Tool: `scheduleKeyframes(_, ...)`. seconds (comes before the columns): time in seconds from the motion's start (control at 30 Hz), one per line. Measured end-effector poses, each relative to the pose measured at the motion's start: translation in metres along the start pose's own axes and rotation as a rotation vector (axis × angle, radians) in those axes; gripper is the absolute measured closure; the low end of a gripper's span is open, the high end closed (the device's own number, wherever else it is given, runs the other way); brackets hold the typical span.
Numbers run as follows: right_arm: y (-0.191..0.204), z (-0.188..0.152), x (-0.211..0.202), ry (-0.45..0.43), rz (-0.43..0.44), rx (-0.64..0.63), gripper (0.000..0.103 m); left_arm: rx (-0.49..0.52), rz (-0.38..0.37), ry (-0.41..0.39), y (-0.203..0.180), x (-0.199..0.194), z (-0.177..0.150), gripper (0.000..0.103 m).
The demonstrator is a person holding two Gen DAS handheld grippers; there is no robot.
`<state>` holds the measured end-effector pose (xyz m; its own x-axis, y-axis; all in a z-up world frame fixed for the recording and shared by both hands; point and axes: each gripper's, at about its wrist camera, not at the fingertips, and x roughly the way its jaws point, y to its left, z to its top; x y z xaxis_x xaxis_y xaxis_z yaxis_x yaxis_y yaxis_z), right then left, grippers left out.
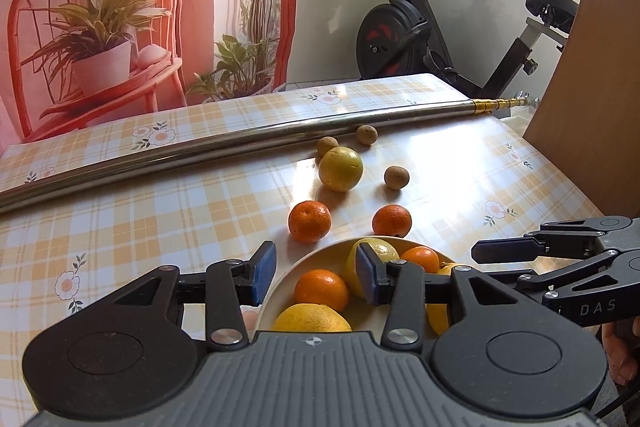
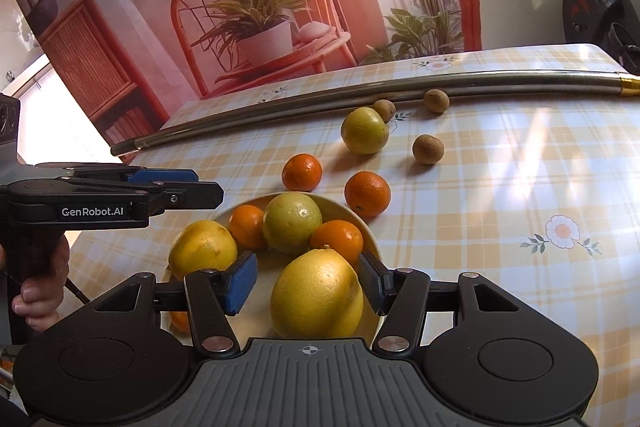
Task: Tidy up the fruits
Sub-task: 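Lower the lemon and orange onto the plate and open both tools, then withdraw both tools from the plate toward the remaining fruit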
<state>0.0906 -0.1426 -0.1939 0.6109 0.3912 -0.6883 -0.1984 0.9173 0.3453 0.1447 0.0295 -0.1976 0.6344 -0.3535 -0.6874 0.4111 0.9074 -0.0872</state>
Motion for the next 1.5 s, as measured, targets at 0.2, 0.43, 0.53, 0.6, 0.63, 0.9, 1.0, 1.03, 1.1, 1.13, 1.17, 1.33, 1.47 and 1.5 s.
scheduleKeyframes(0.2,-0.008,0.012,-0.013,-0.069,-0.026,-0.001,0.05,-0.027,0.03,-0.042,0.005,-0.005,0.005,0.057)
scheduleKeyframes(0.43,-0.024,0.027,-0.02,-0.132,-0.084,0.011,0.051,-0.078,0.049,-0.035,0.016,0.001,0.015,0.057)
scheduleKeyframes(0.53,-0.035,0.034,-0.021,-0.153,-0.11,0.024,0.051,-0.097,0.04,-0.024,0.021,0.006,0.019,0.057)
scheduleKeyframes(0.6,-0.041,0.039,-0.021,-0.161,-0.126,0.031,0.051,-0.104,0.03,-0.012,0.022,0.011,0.021,0.057)
scheduleKeyframes(0.63,-0.043,0.04,-0.021,-0.163,-0.13,0.033,0.051,-0.107,0.021,-0.002,0.022,0.016,0.021,0.057)
scheduleKeyframes(0.9,-0.059,0.047,-0.011,-0.166,-0.13,0.059,0.051,-0.087,-0.024,0.073,0.018,0.053,0.029,0.057)
scheduleKeyframes(1.0,-0.062,0.047,-0.006,-0.16,-0.127,0.068,0.051,-0.085,-0.03,0.102,0.017,0.069,0.032,0.057)
scheduleKeyframes(1.03,-0.063,0.047,-0.005,-0.159,-0.126,0.07,0.051,-0.083,-0.031,0.109,0.017,0.074,0.033,0.057)
scheduleKeyframes(1.1,-0.065,0.048,-0.003,-0.158,-0.126,0.075,0.051,-0.084,-0.032,0.122,0.017,0.082,0.034,0.057)
scheduleKeyframes(1.13,-0.066,0.048,-0.003,-0.157,-0.125,0.077,0.051,-0.086,-0.03,0.131,0.017,0.086,0.035,0.057)
scheduleKeyframes(1.17,-0.068,0.049,-0.002,-0.157,-0.125,0.08,0.051,-0.088,-0.029,0.138,0.017,0.09,0.035,0.057)
scheduleKeyframes(1.33,-0.074,0.047,0.0,-0.153,-0.126,0.096,0.051,-0.075,-0.03,0.166,0.015,0.104,0.035,0.057)
scheduleKeyframes(1.47,-0.081,0.046,0.003,-0.148,-0.123,0.111,0.051,-0.09,-0.039,0.188,0.016,0.112,0.035,0.057)
scheduleKeyframes(1.5,-0.082,0.046,0.004,-0.147,-0.121,0.117,0.051,-0.091,-0.039,0.192,0.016,0.115,0.034,0.057)
